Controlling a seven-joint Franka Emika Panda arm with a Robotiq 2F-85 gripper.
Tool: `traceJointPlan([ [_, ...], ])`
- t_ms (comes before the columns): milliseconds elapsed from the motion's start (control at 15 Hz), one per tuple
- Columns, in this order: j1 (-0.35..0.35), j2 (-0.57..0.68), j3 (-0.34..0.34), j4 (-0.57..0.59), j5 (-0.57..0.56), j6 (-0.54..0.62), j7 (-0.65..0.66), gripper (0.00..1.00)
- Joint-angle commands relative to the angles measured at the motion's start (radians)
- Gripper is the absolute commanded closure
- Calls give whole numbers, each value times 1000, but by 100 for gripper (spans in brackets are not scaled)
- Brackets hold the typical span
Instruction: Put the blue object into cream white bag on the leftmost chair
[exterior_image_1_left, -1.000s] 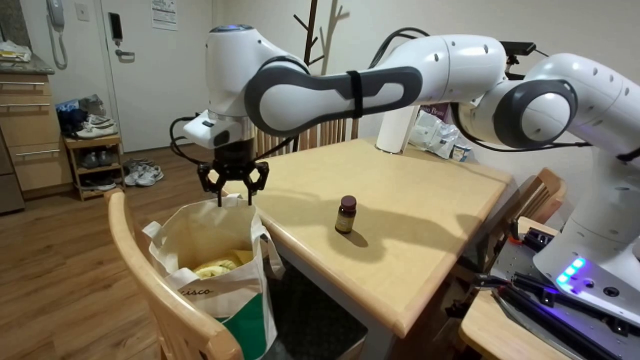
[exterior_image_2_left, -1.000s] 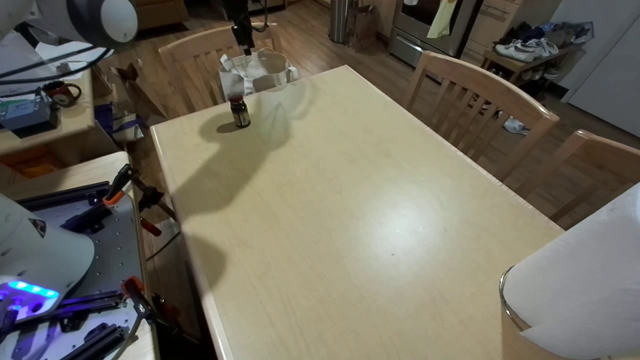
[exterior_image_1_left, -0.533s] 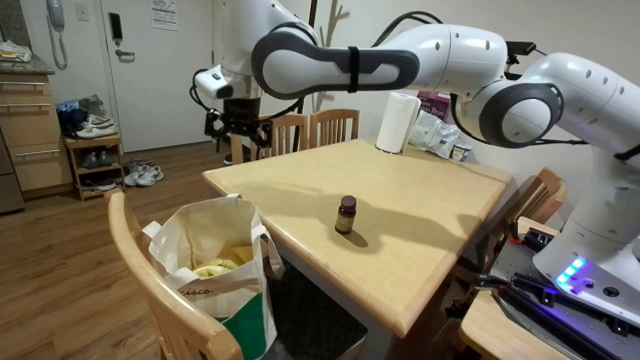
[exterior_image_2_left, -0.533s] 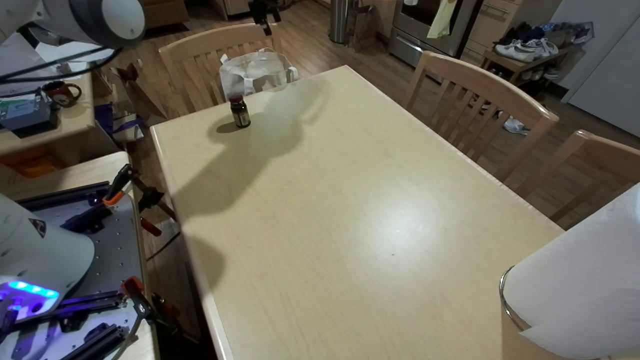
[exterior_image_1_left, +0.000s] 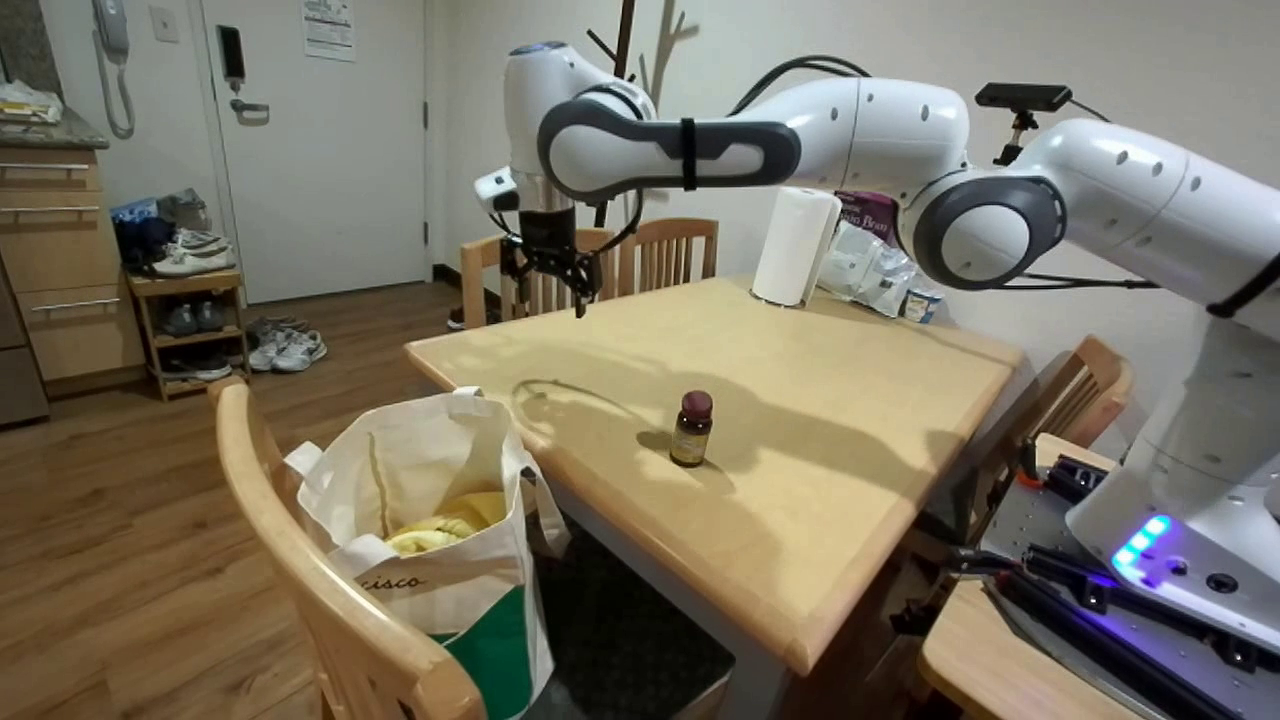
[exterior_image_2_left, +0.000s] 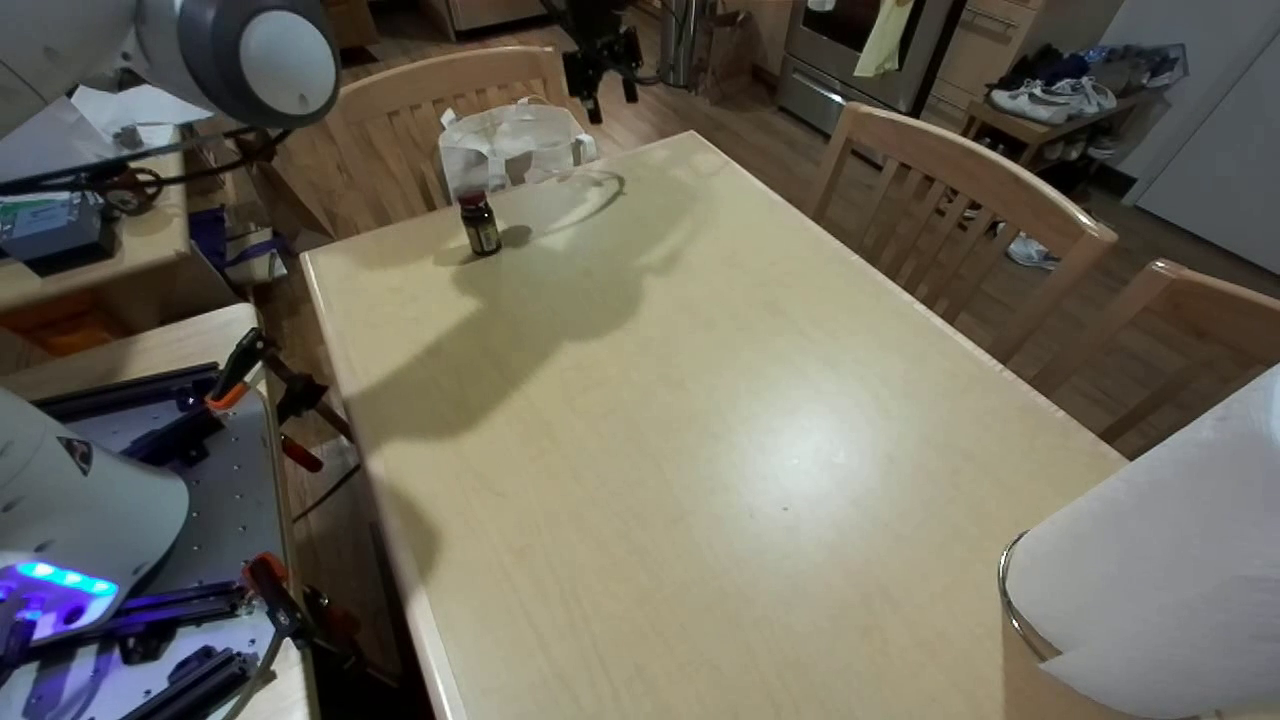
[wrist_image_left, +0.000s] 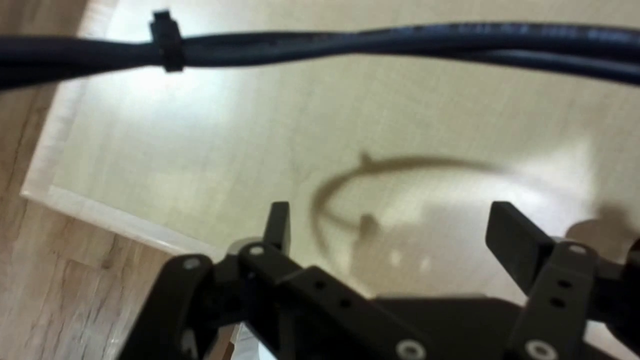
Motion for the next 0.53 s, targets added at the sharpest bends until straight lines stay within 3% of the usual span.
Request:
traceJointPlan([
  [0, -66, 51, 93, 43, 104, -20, -30, 0],
  [133, -94, 72, 140, 46, 160, 3, -55, 0],
  [200, -70, 61, 92, 42, 114, -22, -19, 0],
  [467, -73, 55, 92, 18, 118, -11, -19, 0],
])
